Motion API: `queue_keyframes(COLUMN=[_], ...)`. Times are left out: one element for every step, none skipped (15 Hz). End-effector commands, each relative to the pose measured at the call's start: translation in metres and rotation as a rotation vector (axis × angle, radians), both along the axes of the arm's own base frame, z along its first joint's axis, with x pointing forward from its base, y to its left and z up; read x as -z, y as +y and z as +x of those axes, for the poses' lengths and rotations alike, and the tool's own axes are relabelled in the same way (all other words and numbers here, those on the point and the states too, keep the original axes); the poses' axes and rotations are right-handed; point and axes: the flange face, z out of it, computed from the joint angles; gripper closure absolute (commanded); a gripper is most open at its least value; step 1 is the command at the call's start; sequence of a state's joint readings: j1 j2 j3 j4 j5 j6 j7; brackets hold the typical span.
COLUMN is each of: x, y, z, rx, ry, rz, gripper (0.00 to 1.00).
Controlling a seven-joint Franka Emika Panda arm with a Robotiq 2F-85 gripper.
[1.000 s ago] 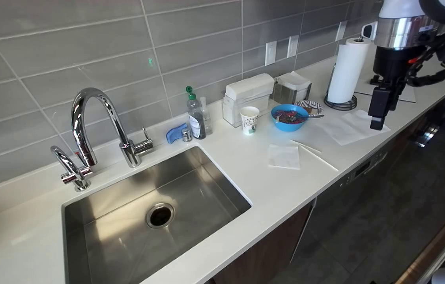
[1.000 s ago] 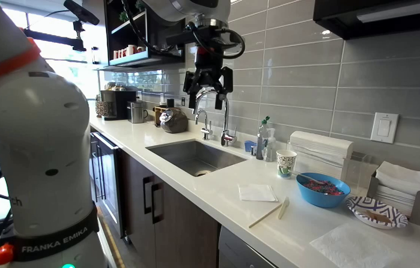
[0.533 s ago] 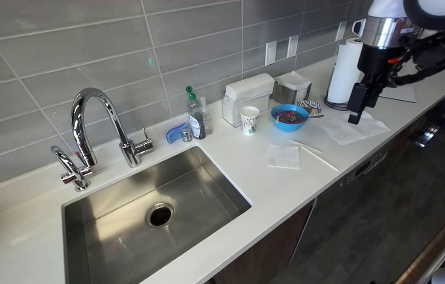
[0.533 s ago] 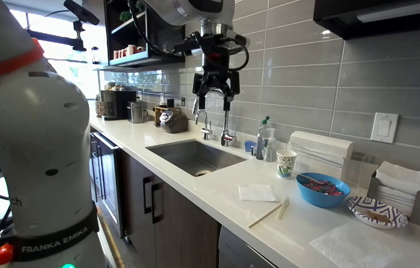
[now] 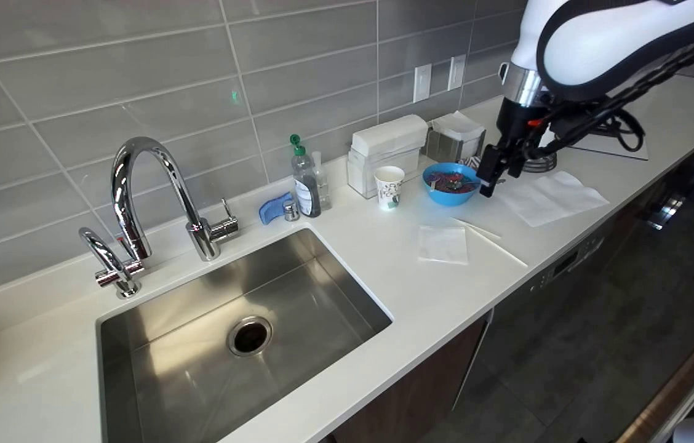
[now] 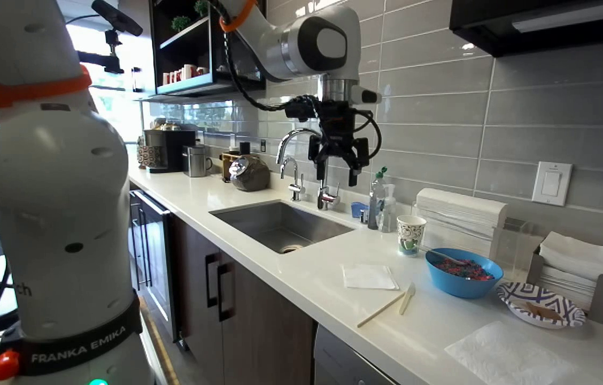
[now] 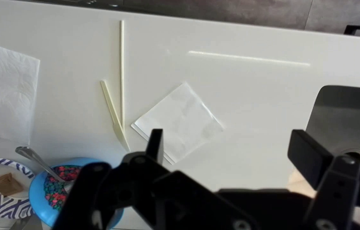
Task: Put the tissue paper into the coffee cup
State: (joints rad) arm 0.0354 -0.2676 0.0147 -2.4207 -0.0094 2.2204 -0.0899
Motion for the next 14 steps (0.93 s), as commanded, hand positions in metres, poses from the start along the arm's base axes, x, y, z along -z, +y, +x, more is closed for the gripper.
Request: queue_keyframes(x=[0.045,0.058,0.07,0.081,0.091,0.072,0.081,0.084,0.082,0.079,0.075,0.074,0.073,0.082], y=[-0.008,-0.011,-0.012,-0.014,-0.015,-0.013,-0.014,-0.014,-0.014,-0.014,-0.013,-0.013,-0.013,-0.015], z=[0.034,0.043,0.05,0.056,0.064,0.046,0.05,0.051,0.051,0.051,0.051,0.051,0.051,0.059], rx=[0.058,0.059,0.071,0.067,0.076,0.056,0.058,0.058,0.058,0.057,0.057,0.057,0.057,0.05], ry=[0.021,0.01,0.006,0.004,-0.017,-0.007,-0.003,0.002,-0.002,-0.008,-0.014,-0.018,-0.019,-0.017], rz=[0.005,0.014,0.021,0.029,0.033,0.016,0.017,0.016,0.016,0.017,0.017,0.017,0.017,0.025], gripper=[0.0,0.0,0.0,0.0,0.0,0.0,0.0,0.0,0.0,0.0,0.0,0.0,0.0,0.0])
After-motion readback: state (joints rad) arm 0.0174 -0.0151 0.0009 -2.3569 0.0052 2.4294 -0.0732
